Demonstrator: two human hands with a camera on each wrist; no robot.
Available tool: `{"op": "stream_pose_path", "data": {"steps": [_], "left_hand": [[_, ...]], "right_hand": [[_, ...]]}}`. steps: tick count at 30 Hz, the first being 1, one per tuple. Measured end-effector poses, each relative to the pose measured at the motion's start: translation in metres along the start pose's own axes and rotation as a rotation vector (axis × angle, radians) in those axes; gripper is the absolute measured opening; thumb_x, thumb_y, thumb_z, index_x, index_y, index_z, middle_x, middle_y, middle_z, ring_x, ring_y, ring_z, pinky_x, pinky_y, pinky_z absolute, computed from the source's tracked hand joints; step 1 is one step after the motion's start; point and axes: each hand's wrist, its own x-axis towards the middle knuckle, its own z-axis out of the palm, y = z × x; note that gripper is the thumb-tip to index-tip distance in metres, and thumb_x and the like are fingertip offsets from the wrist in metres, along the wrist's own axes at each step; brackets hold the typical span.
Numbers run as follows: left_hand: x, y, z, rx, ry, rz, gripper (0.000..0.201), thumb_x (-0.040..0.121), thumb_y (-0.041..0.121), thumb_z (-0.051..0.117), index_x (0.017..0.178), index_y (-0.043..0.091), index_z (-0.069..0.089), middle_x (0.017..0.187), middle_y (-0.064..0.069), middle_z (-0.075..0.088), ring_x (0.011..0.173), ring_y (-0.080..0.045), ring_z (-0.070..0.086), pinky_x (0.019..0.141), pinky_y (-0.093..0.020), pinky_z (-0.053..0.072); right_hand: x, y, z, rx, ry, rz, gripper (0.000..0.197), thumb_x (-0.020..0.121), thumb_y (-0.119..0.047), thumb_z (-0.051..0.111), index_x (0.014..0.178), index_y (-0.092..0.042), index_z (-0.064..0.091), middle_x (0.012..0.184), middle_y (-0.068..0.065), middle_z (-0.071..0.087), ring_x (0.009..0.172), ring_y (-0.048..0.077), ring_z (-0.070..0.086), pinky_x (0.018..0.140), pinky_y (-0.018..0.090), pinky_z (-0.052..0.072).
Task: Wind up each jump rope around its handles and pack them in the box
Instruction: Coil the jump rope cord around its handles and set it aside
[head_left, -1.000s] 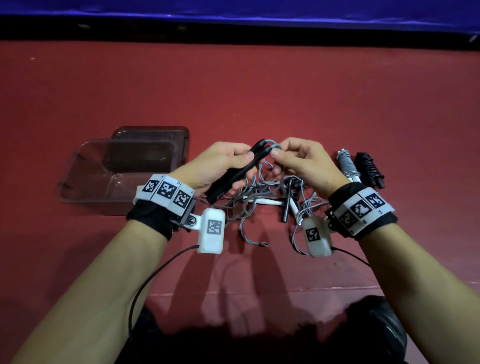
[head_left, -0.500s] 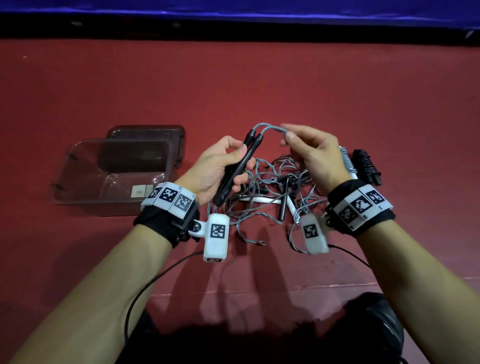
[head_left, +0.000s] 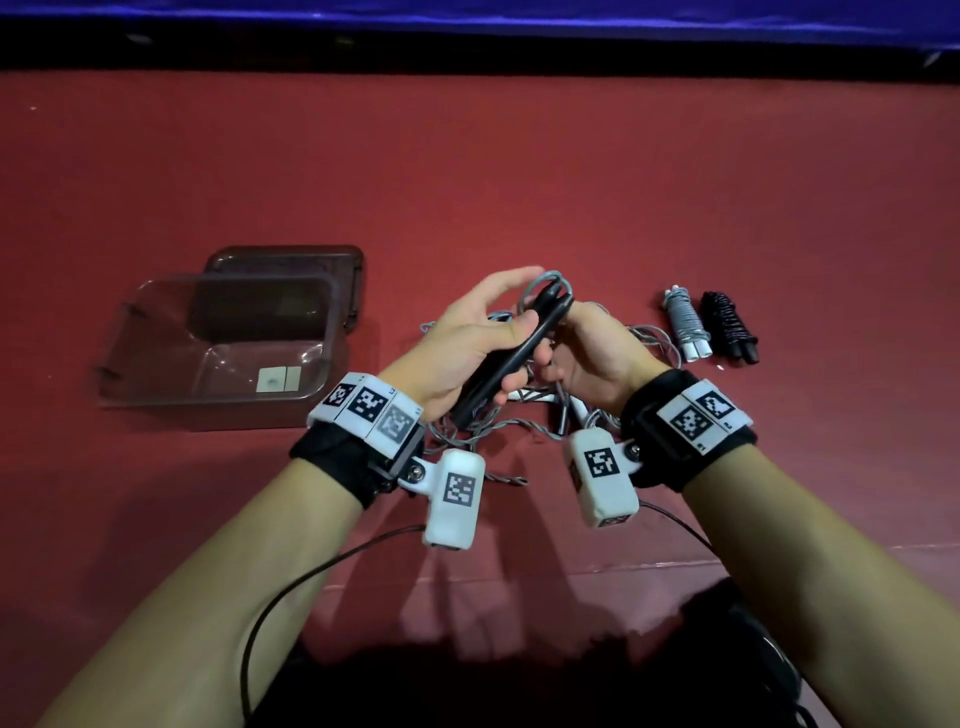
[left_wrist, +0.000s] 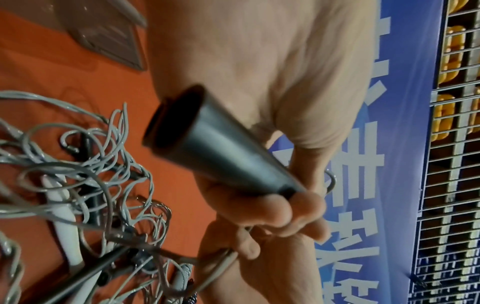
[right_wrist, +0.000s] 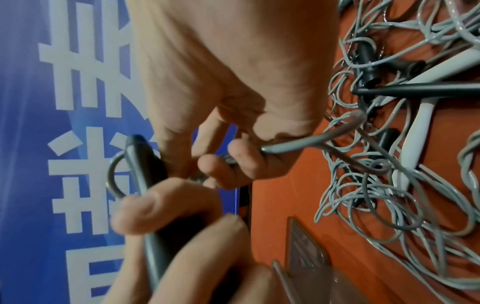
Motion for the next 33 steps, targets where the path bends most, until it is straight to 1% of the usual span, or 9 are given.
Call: {"op": "stream_pose_path", "data": {"steps": [5, 8, 13, 15, 18, 22, 24, 29, 33], "left_hand": [[0.005, 0.0, -0.002, 0.086, 0.121, 0.056, 0.03, 0.104, 0.01, 0.056, 0.134, 0.012, 0.057, 0.08, -0.015, 0.067, 0.048, -0.02, 0.052, 0.042, -0.024, 0.041], [0.017, 0.002, -0.013, 0.157, 0.366, 0.09, 0.011, 0.104, 0.01, 0.056, 0.113, 0.008, 0.062, 0.074, -0.007, 0.07, 0.047, -0.018, 0.053, 0.04, -0.024, 0.043], [0.058, 0.017, -0.06, 0.593, 0.673, 0.133, 0.008, 0.102, 0.014, 0.056, 0.095, 0.015, 0.058, 0.069, 0.003, 0.069, 0.041, -0.012, 0.054, 0.042, -0.026, 0.046], [0.069, 0.025, -0.07, 0.863, 0.593, 0.072, 0.009, 0.1, 0.02, 0.058, 0.105, 0.012, 0.061, 0.072, 0.003, 0.071, 0.049, -0.02, 0.06, 0.052, -0.032, 0.051], [0.072, 0.033, -0.065, 1.469, 0.255, -0.057, 0.019, 0.099, 0.036, 0.061, 0.113, 0.024, 0.06, 0.093, -0.001, 0.069, 0.085, -0.028, 0.066, 0.079, -0.042, 0.054], [0.07, 0.057, -0.045, 1.434, -0.219, 0.021, 0.026, 0.098, 0.04, 0.065, 0.111, 0.019, 0.063, 0.099, -0.001, 0.07, 0.092, -0.022, 0.064, 0.083, -0.038, 0.05], [0.075, 0.08, -0.038, 1.382, -0.251, 0.152, 0.025, 0.096, 0.037, 0.069, 0.103, 0.013, 0.065, 0.087, -0.003, 0.068, 0.083, -0.022, 0.063, 0.076, -0.036, 0.047], [0.108, 0.149, -0.036, 0.904, 0.128, 0.488, 0.009, 0.094, 0.012, 0.072, 0.098, 0.019, 0.067, 0.078, -0.008, 0.068, 0.057, -0.014, 0.064, 0.062, -0.032, 0.055], [0.135, 0.203, -0.04, 0.734, 0.463, 0.519, 0.008, 0.095, 0.019, 0.071, 0.09, 0.025, 0.07, 0.075, -0.012, 0.074, 0.054, -0.015, 0.065, 0.062, -0.033, 0.056]], "right_hand": [[0.006, -0.006, -0.007, -0.095, -0.035, -0.019, 0.019, 0.095, -0.011, 0.043, 0.099, -0.003, 0.06, 0.069, 0.004, 0.049, 0.052, 0.009, 0.043, 0.044, 0.021, 0.021], [0.011, -0.014, -0.013, -0.286, 0.055, -0.035, 0.018, 0.092, -0.01, 0.055, 0.101, 0.0, 0.068, 0.07, 0.006, 0.057, 0.05, 0.012, 0.042, 0.044, 0.024, 0.031], [0.007, -0.034, -0.027, -1.265, 0.19, -0.225, 0.042, 0.103, -0.044, 0.051, 0.085, -0.012, 0.072, 0.059, -0.002, 0.062, 0.058, 0.019, 0.057, 0.06, 0.033, 0.042], [0.002, -0.047, -0.029, -1.522, 0.206, -0.448, 0.043, 0.101, -0.051, 0.047, 0.094, -0.019, 0.074, 0.068, -0.001, 0.067, 0.069, 0.024, 0.062, 0.064, 0.035, 0.047], [0.0, -0.085, -0.024, -1.791, 0.123, -0.802, 0.035, 0.097, -0.054, 0.049, 0.099, -0.03, 0.076, 0.084, -0.01, 0.072, 0.078, 0.022, 0.067, 0.065, 0.033, 0.049], [0.028, -0.134, -0.032, -1.557, -0.085, -0.756, 0.027, 0.092, -0.048, 0.066, 0.093, -0.025, 0.079, 0.077, -0.023, 0.061, 0.074, 0.009, 0.059, 0.069, 0.029, 0.046], [0.046, -0.141, -0.04, -1.267, -0.036, -0.743, 0.021, 0.093, -0.04, 0.07, 0.091, -0.021, 0.079, 0.081, -0.013, 0.071, 0.072, 0.008, 0.064, 0.071, 0.027, 0.051], [0.086, -0.158, -0.028, -0.508, 0.181, -0.686, 0.014, 0.1, -0.022, 0.063, 0.091, -0.017, 0.072, 0.063, -0.004, 0.061, 0.049, 0.005, 0.043, 0.047, 0.019, 0.034], [0.104, -0.196, 0.017, -0.465, 0.136, -0.599, 0.019, 0.104, -0.019, 0.055, 0.101, -0.009, 0.072, 0.063, -0.004, 0.054, 0.045, 0.007, 0.037, 0.042, 0.019, 0.029]]}}
